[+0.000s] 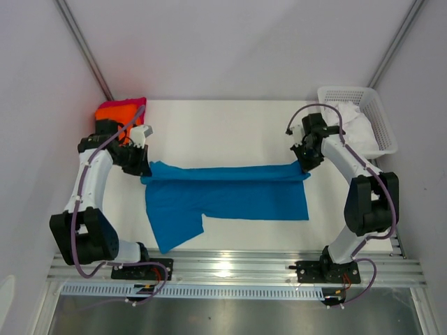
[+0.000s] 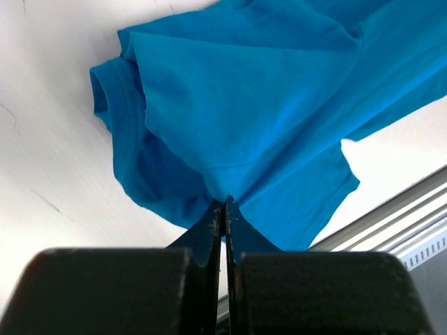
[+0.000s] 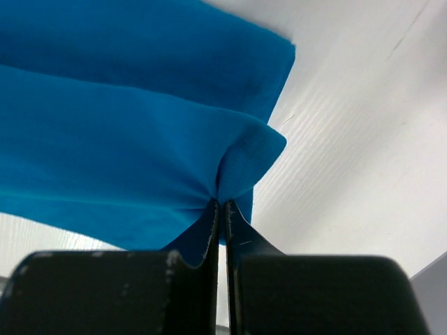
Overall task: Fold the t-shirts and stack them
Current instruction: Fold the tshirt
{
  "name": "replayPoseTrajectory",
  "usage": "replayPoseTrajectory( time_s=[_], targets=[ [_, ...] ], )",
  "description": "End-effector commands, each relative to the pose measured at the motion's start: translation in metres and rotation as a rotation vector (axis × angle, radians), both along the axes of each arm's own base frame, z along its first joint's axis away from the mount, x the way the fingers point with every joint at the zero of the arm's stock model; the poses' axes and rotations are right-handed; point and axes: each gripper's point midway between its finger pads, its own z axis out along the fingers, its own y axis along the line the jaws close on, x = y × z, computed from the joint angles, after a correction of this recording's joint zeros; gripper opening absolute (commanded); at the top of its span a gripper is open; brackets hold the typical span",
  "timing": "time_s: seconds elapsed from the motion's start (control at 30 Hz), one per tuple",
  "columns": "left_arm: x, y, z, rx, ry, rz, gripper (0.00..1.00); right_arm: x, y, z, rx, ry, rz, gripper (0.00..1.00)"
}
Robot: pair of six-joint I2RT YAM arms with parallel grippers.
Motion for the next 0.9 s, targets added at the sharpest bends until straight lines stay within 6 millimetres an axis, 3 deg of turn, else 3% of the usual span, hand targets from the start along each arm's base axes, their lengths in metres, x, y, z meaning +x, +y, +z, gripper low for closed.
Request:
replayPoseTrajectory(
  time_s=[0.0,0.23,0.5,0.87],
  targets=[
    [-0.014,0.015,0.001,0.073,-0.010,-0.013,0.00,-0.021,-0.006,0.003,-0.043,0.041,0.032,0.00],
    [-0.038,0.014,-0.005,0.093,0.012,-0.049,0.00,-0.055,-0.007,-0.008,-0.059,0.119,0.080,0.00],
    [-0.071,0.019,-0.028,0.149,0.079,-0.098,0.00,-0.073,-0.012,-0.002,-0.064,0.146,0.085,0.00],
    [-0.101,0.031,-0.032,0.256,0.081,-0.134,0.00,-0.107,-0.015,-0.007,-0.079,0.251,0.123,0.00]
  ],
)
